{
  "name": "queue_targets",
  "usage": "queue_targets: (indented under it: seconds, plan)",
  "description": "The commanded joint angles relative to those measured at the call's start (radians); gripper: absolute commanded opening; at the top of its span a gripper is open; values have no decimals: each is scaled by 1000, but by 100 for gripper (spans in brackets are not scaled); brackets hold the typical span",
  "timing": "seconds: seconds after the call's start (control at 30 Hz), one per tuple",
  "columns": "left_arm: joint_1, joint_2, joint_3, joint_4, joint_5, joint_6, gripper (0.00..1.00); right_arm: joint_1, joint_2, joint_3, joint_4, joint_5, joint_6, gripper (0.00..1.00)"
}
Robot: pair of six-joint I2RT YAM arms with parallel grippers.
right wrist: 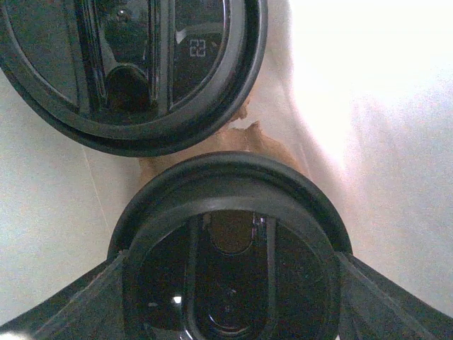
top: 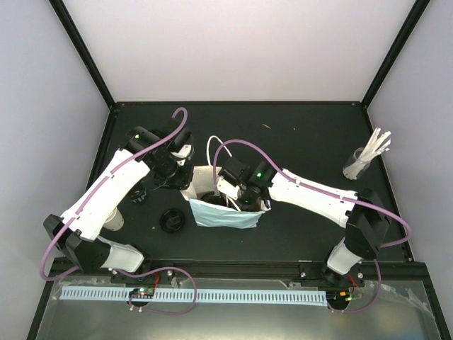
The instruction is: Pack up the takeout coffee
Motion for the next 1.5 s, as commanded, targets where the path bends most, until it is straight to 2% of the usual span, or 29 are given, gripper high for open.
queue_targets:
  seconds: [0.0, 0.93, 1.47]
  plan:
    - [12, 5, 41, -41, -25, 9, 2, -14, 30, -39, -175, 148, -33, 42]
    - [12, 12, 32, -41, -8, 15, 2, -14, 55, -204, -128, 122, -36, 42]
    - [13, 17, 30, -41, -4, 18, 2, -14, 79, -221, -135, 122, -27, 42]
